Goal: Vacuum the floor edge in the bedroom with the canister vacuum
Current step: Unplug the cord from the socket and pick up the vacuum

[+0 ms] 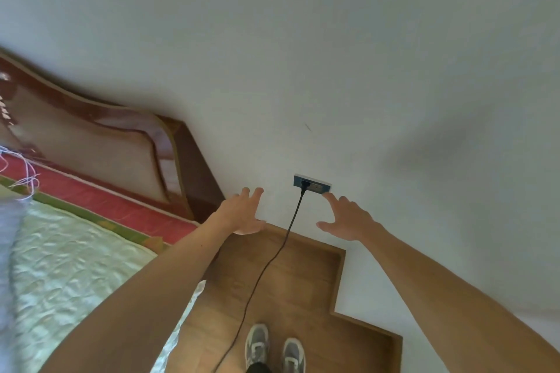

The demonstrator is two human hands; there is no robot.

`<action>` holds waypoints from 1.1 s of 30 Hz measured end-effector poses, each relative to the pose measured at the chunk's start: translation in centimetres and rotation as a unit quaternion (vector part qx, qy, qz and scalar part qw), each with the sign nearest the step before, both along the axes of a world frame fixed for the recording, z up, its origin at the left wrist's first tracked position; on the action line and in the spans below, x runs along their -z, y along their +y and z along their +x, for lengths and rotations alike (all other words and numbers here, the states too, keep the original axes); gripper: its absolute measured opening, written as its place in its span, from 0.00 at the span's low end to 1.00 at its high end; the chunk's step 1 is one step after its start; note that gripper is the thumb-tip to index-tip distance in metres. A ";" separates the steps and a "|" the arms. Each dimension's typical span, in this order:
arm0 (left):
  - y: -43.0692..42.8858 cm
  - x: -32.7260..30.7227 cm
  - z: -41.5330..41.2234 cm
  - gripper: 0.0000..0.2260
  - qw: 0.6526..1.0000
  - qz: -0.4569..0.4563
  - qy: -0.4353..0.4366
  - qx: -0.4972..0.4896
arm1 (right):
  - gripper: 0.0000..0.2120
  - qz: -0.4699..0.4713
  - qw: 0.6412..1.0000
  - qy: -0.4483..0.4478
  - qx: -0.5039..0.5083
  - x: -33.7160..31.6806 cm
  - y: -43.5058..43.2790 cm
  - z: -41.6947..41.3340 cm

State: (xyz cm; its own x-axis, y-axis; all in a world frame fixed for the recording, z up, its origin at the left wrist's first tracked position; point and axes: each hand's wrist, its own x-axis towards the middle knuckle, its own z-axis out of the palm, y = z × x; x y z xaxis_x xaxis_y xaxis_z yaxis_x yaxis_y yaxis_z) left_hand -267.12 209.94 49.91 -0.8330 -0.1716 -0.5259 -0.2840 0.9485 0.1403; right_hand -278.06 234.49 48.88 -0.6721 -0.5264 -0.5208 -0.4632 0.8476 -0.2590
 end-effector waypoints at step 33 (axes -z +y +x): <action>2.1 22.4 -4.8 0.37 0.963 0.234 -0.130 0.004 | 0.31 -0.182 0.940 -0.072 0.279 15.9 -10.0 -3.5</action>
